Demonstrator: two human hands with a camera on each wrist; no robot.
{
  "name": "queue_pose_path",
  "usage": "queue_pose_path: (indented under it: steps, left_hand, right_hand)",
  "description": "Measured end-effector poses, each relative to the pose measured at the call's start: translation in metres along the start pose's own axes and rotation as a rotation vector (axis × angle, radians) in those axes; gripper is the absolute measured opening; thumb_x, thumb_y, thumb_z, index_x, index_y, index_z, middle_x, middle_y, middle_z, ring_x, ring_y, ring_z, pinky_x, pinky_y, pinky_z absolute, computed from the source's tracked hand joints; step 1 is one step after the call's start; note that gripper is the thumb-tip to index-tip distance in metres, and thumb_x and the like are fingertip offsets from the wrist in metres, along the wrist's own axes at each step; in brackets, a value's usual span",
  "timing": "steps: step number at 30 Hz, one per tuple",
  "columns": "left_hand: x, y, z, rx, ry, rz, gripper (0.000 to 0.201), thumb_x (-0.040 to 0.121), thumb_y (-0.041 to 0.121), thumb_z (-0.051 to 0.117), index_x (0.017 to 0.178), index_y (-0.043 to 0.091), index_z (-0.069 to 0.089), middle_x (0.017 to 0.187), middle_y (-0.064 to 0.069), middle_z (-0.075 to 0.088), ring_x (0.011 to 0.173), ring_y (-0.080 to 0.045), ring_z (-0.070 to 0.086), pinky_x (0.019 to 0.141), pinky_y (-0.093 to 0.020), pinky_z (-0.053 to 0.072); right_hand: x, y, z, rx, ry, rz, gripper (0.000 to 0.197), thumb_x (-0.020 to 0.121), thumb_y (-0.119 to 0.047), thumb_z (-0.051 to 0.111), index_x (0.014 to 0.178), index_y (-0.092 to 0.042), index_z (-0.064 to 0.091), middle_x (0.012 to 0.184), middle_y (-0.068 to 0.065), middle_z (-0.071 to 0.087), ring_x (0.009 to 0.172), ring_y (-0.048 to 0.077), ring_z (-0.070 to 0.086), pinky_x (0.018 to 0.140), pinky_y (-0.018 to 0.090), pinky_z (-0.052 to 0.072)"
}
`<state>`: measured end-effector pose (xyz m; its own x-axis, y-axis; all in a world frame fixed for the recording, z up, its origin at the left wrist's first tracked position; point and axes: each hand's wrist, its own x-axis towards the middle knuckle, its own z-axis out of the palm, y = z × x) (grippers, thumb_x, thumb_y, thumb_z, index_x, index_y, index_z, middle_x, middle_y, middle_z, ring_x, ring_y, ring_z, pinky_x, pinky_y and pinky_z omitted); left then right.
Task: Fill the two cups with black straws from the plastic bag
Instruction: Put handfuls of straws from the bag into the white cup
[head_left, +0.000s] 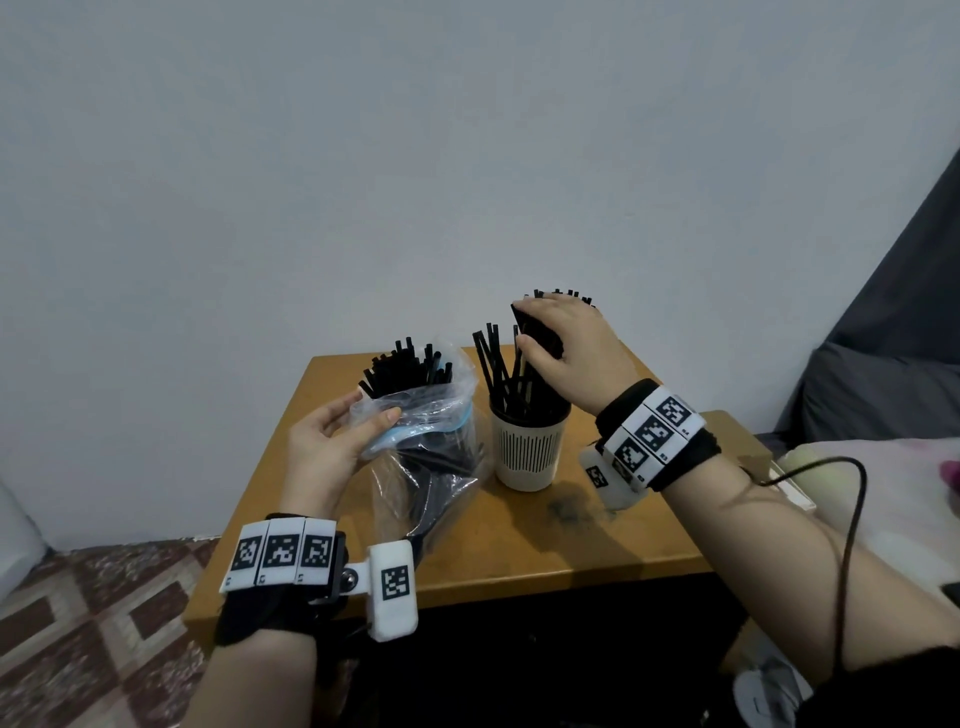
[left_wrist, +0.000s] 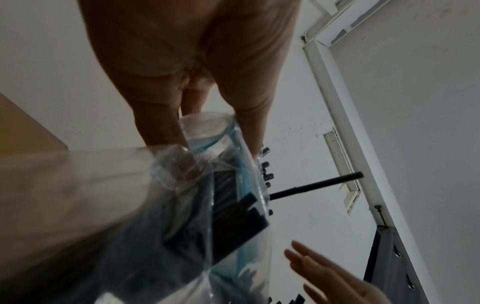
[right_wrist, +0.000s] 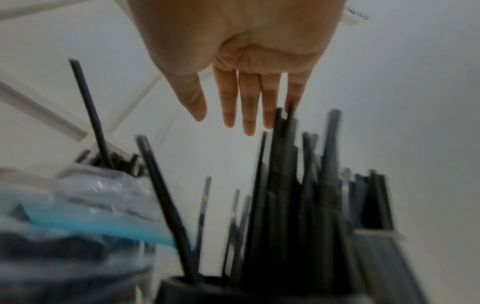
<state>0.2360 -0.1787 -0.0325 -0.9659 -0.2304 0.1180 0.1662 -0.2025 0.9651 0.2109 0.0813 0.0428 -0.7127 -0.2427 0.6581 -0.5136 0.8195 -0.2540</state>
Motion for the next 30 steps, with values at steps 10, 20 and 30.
queue_pose_path:
  steps: [10, 20, 30]
  left_hand:
    - [-0.008, 0.006, 0.005, 0.039, -0.089, 0.025, 0.078, 0.048, 0.025, 0.086, 0.120, 0.010, 0.061, 0.120, -0.013, 0.061, 0.105, -0.028, 0.065, 0.075, -0.034, 0.060]
    - [-0.021, 0.007, 0.000, 0.157, -0.233, 0.043, 0.069, 0.037, 0.042, 0.094, 0.101, 0.037, 0.071, 0.119, 0.000, 0.068, 0.116, -0.022, 0.061, 0.100, -0.052, 0.047]
    - [-0.022, 0.011, -0.008, 0.096, -0.222, 0.039, 0.070, 0.042, 0.025, 0.092, 0.109, 0.025, 0.070, 0.120, -0.001, 0.067, 0.118, -0.027, 0.059, 0.098, -0.050, 0.049]
  right_hand:
    - [-0.024, -0.062, 0.014, 0.371, -0.093, 0.108, 0.059, 0.083, -0.027, 0.071, 0.137, -0.018, 0.048, 0.108, -0.007, 0.057, 0.079, 0.001, 0.049, 0.078, 0.018, 0.046]
    - [-0.032, -0.066, 0.031, 0.571, -0.025, 0.364, 0.032, 0.084, -0.020, 0.069, 0.116, -0.014, 0.066, 0.107, -0.003, 0.068, 0.079, 0.009, 0.061, 0.082, 0.031, 0.053]
    - [-0.025, -0.067, 0.017, 0.427, 0.129, 0.217, 0.036, 0.091, -0.019, 0.060, 0.124, -0.022, 0.047, 0.068, -0.008, 0.059, 0.060, -0.006, 0.053, 0.057, 0.004, 0.038]
